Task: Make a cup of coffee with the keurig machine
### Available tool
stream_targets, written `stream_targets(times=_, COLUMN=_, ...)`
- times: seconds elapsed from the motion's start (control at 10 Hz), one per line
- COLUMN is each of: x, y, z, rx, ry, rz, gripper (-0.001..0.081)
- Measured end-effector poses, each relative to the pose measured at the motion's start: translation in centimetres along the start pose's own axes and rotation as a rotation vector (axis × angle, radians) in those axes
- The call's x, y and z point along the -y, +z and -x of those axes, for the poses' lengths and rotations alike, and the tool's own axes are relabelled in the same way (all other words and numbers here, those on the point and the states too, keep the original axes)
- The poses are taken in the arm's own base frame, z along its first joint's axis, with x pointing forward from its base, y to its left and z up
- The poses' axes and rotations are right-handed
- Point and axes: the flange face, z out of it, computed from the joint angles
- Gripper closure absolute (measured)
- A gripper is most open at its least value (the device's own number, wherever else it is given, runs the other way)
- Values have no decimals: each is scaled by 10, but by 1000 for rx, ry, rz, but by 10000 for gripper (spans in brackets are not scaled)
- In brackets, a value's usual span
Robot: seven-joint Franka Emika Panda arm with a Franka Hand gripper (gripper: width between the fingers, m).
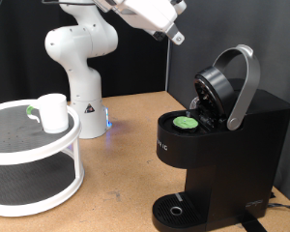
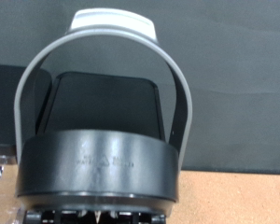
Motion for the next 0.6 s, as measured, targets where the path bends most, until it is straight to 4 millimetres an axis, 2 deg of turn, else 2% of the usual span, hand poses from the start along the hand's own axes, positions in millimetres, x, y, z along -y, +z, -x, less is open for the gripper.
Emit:
stream_targets(times=0.2, x=7, y=11, z=-9, rx=-38, ry=23, rz=-39, gripper=3)
stream_targets(times=0.6, x=35, y=51, z=-44, rx=-22, ry=36, rz=-84, gripper=3)
